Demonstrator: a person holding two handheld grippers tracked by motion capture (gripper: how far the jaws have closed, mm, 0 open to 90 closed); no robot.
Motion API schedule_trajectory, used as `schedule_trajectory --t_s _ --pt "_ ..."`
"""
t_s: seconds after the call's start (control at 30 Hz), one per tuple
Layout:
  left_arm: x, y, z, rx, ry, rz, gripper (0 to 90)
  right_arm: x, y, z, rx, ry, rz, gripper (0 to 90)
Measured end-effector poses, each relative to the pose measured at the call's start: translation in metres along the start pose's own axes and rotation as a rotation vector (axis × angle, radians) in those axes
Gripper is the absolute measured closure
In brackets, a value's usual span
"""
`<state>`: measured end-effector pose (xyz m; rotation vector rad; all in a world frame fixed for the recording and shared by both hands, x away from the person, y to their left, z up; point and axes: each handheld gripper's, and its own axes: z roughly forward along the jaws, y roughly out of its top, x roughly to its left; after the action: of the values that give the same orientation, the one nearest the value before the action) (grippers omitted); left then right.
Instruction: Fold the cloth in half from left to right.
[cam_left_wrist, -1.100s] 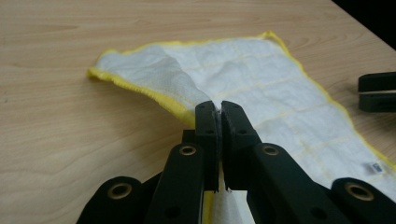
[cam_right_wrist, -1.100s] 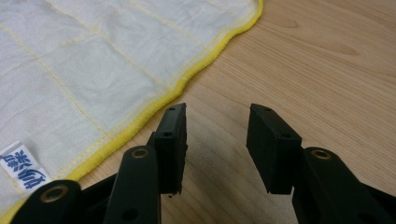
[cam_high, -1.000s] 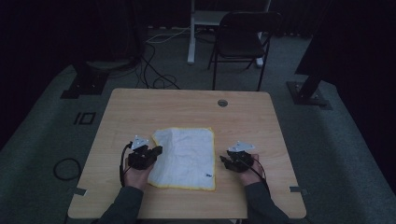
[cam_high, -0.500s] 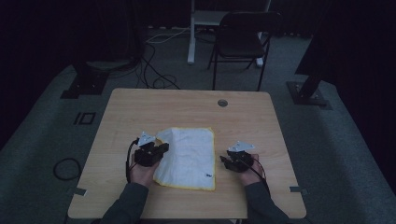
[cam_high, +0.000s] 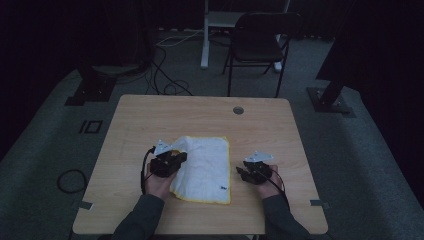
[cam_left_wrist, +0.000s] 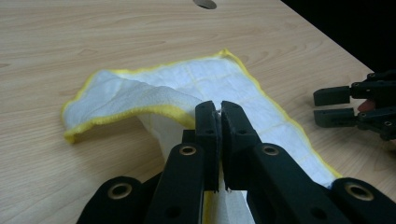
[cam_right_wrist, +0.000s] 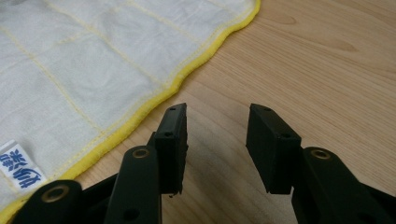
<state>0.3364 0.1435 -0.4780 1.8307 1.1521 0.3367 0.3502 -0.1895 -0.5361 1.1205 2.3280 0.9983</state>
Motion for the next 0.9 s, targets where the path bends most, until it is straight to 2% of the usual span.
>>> schedule_trajectory --t_s 0.9 --pt "-0.033 0.014 0.024 0.007 -0.075 0.077 87.1 -0.001 0.000 0.001 0.001 0.000 0.004 58.3"
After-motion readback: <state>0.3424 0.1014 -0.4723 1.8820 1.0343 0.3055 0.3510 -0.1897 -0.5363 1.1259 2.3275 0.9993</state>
